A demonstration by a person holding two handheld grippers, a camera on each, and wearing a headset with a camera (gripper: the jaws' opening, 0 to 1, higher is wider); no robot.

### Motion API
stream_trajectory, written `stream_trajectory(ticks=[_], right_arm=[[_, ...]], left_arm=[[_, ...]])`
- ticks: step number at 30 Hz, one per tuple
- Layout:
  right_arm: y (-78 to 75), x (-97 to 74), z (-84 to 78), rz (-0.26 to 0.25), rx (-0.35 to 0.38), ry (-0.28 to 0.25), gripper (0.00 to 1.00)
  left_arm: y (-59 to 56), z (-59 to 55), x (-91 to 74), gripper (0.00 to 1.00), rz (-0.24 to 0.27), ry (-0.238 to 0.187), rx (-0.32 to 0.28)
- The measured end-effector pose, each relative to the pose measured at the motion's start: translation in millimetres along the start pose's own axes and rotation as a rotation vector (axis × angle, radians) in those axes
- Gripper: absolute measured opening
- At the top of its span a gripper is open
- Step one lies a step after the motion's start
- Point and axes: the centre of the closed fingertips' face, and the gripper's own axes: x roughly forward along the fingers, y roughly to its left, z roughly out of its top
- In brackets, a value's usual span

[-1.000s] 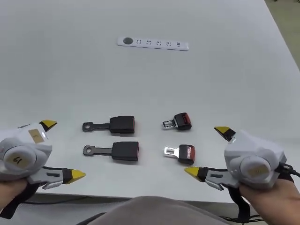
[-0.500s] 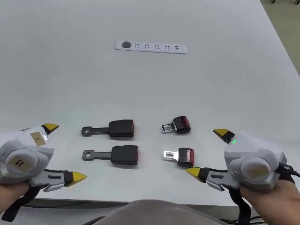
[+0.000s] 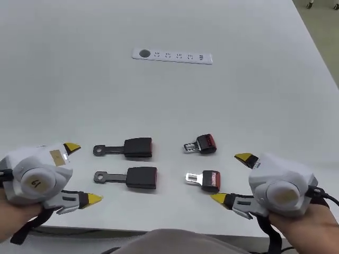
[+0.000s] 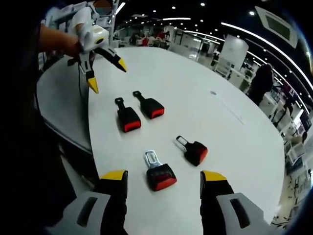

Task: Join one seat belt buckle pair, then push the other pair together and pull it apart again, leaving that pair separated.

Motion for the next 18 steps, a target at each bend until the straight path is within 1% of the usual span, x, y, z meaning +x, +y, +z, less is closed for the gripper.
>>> stream_trajectory(ticks=[1,2,3,4,12,15,18], right_arm=[[1.0,0.6,-0.2,0.008,0.001,0.002,0.56],[1.2,1.5,-0.3,0.01,0.0,0.003,0.55],[2.1,2.7,-0.7,0.018,-0.003,0.004,0.53],[2.7,4.4,-1.4,0.025,-0.007,0.004,0.51],[5.4,15.3,-5.1,0.058,-0.033,0.017,0.47],[8.0,19.0,-5.3,0.086,-0.042,0.026,0.42],[9.8,25.1,-8.1,0.108,-0.07,0.034,0.39]], left_arm=[[-0.8,1.6,1.3,0.69,-0.008,-0.007,0.014],[-3.3,6.8,4.4,0.65,-0.027,-0.024,0.055],[-5.6,7.3,7.1,0.6,-0.038,-0.012,0.058],[-6.8,8.7,9.9,0.59,-0.046,-0.009,0.065],[-20.9,20.7,34.5,0.58,-0.119,-0.002,0.129],[-23.8,21.9,41.7,0.55,-0.137,0.011,0.152],[-24.5,23.8,47.0,0.53,-0.15,0.012,0.16]])
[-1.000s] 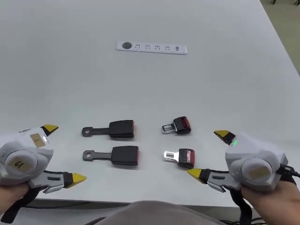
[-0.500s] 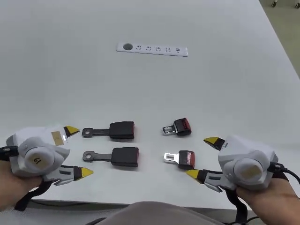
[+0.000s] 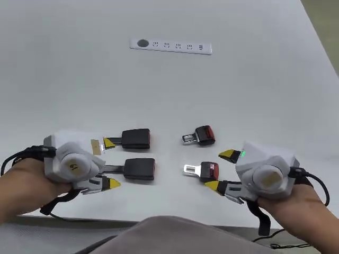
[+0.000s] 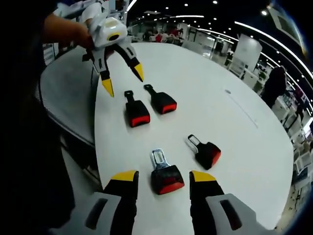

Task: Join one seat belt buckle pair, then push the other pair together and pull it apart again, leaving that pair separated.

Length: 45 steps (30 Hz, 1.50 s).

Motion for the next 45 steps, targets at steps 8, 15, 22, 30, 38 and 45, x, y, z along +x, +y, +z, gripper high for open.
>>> stream_trajectory(ticks=[8,15,22,30,38,45], right_arm=[[0.4,12.6,-7.0,0.048,-0.049,0.036,0.33],[-4.0,18.1,-15.7,0.071,-0.064,0.071,0.32],[-10.2,25.5,-24.0,0.113,-0.069,0.097,0.29],[-8.6,35.7,-24.2,0.177,-0.082,0.121,0.29],[-5.7,42.0,-30.0,0.25,-0.121,0.166,0.31],[-3.0,46.4,-35.6,0.29,-0.176,0.197,0.32]], left_arm=[[-2.8,6.5,17.6,0.5,-0.06,0.015,0.032],[-6.7,12.0,33.0,0.5,-0.101,0.03,0.076],[-1.8,14.5,40.9,0.48,-0.134,0.041,0.122],[-4.2,13.1,47.8,0.4,-0.185,0.055,0.141],[-11.5,7.5,55.4,0.34,-0.225,0.083,0.186],[-16.5,2.0,58.9,0.34,-0.25,0.096,0.242]])
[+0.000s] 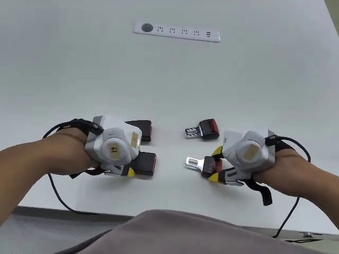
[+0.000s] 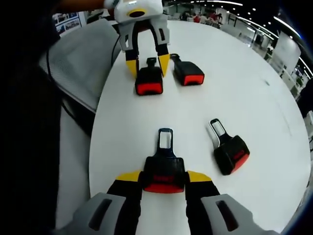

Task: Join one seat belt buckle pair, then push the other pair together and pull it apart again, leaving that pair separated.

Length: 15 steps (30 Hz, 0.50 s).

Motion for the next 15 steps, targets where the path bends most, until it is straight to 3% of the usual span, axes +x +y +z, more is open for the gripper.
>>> stream_trajectory(ticks=[4,9,15], right_arm=[[0.7,5.1,-5.2,0.008,-0.043,0.04,0.33],[1.0,5.3,-4.5,0.02,-0.076,0.038,0.33],[-0.5,6.6,-2.7,0.04,-0.1,0.016,0.32]], left_arm=[[-2.7,-4.7,3.8,0.34,-0.008,0.012,0.01],[-2.1,-4.4,1.9,0.34,-0.002,-0.005,-0.014],[-1.2,-3.3,1.6,0.34,0.012,-0.046,-0.088]])
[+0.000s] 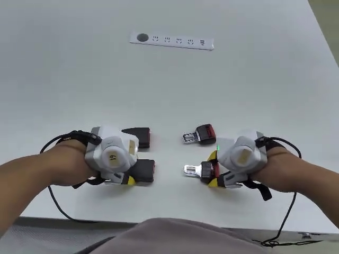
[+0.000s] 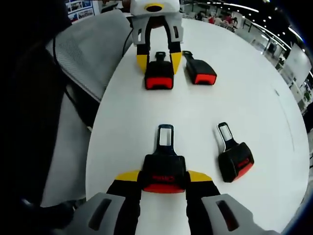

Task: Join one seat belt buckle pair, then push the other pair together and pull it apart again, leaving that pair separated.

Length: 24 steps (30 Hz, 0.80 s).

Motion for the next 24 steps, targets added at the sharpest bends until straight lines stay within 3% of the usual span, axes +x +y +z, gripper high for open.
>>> stream_trajectory(ticks=[7,15,19,24], right_arm=[[-0.6,0.3,0.4,0.001,0.0,0.006,0.32],[-3.9,3.8,2.9,-0.013,0.024,0.008,0.32],[-6.6,7.6,10.5,-0.019,0.029,-0.002,0.32],[-1.5,15.2,31.7,-0.021,0.031,-0.024,0.32]], left_arm=[[0.8,0.5,1.0,0.34,-0.001,0.006,0.005],[0.2,4.7,-0.4,0.34,0.0,0.001,-0.037],[0.4,4.9,0.0,0.34,-0.007,-0.001,-0.04],[0.7,4.4,0.8,0.34,-0.016,-0.001,-0.05]])
